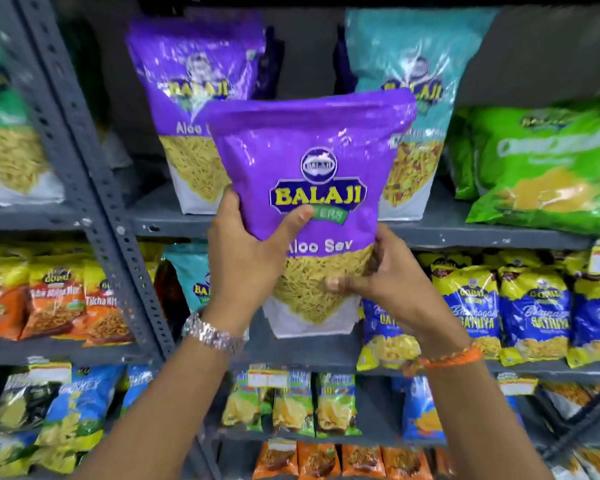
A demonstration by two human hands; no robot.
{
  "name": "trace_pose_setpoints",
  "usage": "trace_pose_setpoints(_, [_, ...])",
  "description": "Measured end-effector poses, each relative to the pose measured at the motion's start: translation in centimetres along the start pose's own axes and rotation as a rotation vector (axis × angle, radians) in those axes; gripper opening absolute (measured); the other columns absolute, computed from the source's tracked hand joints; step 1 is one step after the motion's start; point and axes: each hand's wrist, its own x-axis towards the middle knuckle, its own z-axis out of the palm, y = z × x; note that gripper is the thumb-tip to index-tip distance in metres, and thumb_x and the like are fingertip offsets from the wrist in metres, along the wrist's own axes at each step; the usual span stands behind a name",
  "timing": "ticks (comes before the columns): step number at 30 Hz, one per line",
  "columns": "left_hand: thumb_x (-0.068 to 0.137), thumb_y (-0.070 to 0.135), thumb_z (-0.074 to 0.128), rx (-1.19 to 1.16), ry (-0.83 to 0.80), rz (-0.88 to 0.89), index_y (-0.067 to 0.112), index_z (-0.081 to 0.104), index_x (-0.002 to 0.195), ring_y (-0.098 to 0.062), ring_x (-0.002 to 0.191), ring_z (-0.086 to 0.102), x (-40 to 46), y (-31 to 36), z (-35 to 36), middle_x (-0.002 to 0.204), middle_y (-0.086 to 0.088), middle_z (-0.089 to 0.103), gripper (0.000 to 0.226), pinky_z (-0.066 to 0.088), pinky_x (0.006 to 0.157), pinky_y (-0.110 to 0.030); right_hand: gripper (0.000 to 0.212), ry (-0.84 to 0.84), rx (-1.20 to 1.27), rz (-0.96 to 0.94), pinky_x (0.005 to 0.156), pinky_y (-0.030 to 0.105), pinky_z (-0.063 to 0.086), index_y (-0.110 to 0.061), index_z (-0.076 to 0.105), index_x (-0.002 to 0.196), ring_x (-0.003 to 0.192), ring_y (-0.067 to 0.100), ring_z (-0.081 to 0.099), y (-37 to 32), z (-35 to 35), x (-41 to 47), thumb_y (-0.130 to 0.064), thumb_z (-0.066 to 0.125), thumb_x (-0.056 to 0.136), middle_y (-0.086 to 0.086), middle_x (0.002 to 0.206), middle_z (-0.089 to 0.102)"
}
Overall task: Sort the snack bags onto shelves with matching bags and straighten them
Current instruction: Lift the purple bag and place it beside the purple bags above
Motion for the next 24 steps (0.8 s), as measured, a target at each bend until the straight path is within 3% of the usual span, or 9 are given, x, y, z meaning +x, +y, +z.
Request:
trace_pose_setpoints(2, [0.061, 0.067, 0.086, 0.002, 0.013, 0.037, 0.022, 0.064, 0.109, -0.016, 0.093, 0.077, 3.1, 1.2, 0.4, 0.103, 0.007, 0.079, 0.069, 0.062, 0.087, -0.049, 0.072, 0.025, 0.012, -0.053, 0.081, 0.027, 0.062, -0.004, 0.052, 0.124, 0.097, 0.011, 0.074, -1.9, 0.3, 1.8, 0.012, 0.081, 0.06, 0.004, 0.111, 0.075])
trace_pose_setpoints(4, [0.054, 0.082, 0.079, 0.047, 0.038, 0.063, 0.02, 0.064, 0.105, -0.021, 0.092, 0.074, 5.9, 2.1, 0.9, 0.102, 0.003, 0.078, 0.082, 0.06, 0.087, -0.05, 0.059, 0.045, 0.004, -0.094, 0.071, 0.019, 0.06, -0.012, 0.055, 0.112, 0.084, 0.002, 0.074, -3.6, 0.6, 3.7, 0.022, 0.074, 0.068, -0.008, 0.091, 0.078])
trace_pose_setpoints(6, [0.053, 0.081, 0.078, 0.092, 0.039, 0.078, 0.018, 0.064, 0.101, -0.02, 0.084, 0.069, 8.4, 2.9, 1.3, 0.098, 0.0, 0.076, 0.08, 0.06, 0.084, -0.05, 0.052, 0.069, -0.011, -0.128, 0.065, 0.015, 0.057, -0.017, 0.057, 0.101, 0.075, -0.004, 0.073, -4.8, 0.8, 5.6, 0.024, 0.07, 0.071, -0.014, 0.079, 0.077])
trace_pose_setpoints(8, [0.055, 0.076, 0.077, 0.11, 0.03, 0.084, 0.013, 0.065, 0.102, -0.022, 0.08, 0.069, 10.3, 3.4, 1.8, 0.095, -0.001, 0.077, 0.079, 0.06, 0.081, -0.048, 0.049, 0.092, -0.044, -0.144, 0.066, 0.018, 0.059, -0.014, 0.059, 0.104, 0.076, -0.001, 0.073, -5.3, 1.0, 7.6, 0.021, 0.073, 0.072, -0.009, 0.087, 0.077])
trace_pose_setpoints(12, [0.057, 0.079, 0.07, 0.177, 0.038, 0.078, 0.003, 0.062, 0.11, -0.029, 0.093, 0.065, 12.6, 3.6, 2.7, 0.104, -0.008, 0.07, 0.093, 0.055, 0.088, -0.044, 0.059, 0.209, -0.125, -0.157, 0.083, 0.036, 0.063, -0.011, 0.056, 0.113, 0.092, 0.014, 0.074, -5.4, 1.3, 10.9, 0.004, 0.087, 0.065, 0.004, 0.103, 0.074])
trace_pose_setpoints(15, [0.079, 0.061, 0.077, 0.189, 0.012, 0.017, 0.0, 0.048, 0.144, -0.032, 0.134, 0.055, 13.2, 3.5, 3.4, 0.144, -0.017, 0.057, 0.093, 0.044, 0.111, -0.041, 0.077, 0.291, -0.131, -0.143, 0.094, 0.051, 0.059, -0.003, 0.045, 0.125, 0.111, 0.031, 0.069, -5.0, 1.9, 12.3, 0.0, 0.09, 0.063, 0.018, 0.121, 0.067])
trace_pose_setpoints(17, [0.087, 0.052, 0.075, 0.201, -0.01, -0.005, -0.005, 0.043, 0.147, -0.03, 0.14, 0.051, 13.5, 3.1, 3.9, 0.151, -0.019, 0.053, 0.089, 0.041, 0.11, -0.038, 0.073, 0.304, -0.126, -0.137, 0.095, 0.056, 0.057, -0.006, 0.041, 0.122, 0.112, 0.034, 0.067, -4.2, 2.2, 13.2, 0.006, 0.086, 0.066, 0.019, 0.122, 0.064])
trace_pose_setpoints(20, [0.088, 0.051, 0.074, 0.246, -0.018, -0.022, -0.005, 0.049, 0.139, -0.032, 0.132, 0.056, 13.9, 2.8, 4.0, 0.142, -0.021, 0.058, 0.079, 0.044, 0.101, -0.038, 0.072, 0.3, -0.117, -0.126, 0.096, 0.059, 0.055, -0.008, 0.038, 0.122, 0.115, 0.037, 0.065, -3.2, 2.2, 14.4, 0.007, 0.084, 0.069, 0.02, 0.125, 0.062])
trace_pose_setpoints(24, [0.08, 0.055, 0.08, 0.263, -0.027, -0.022, 0.006, 0.055, 0.11, -0.024, 0.091, 0.055, 15.0, 2.2, 3.7, 0.101, -0.008, 0.059, 0.062, 0.042, 0.077, -0.033, 0.076, 0.301, -0.153, -0.124, 0.098, 0.056, 0.055, -0.005, 0.037, 0.13, 0.118, 0.034, 0.064, -2.6, 2.0, 15.2, -0.002, 0.085, 0.071, 0.019, 0.129, 0.062])
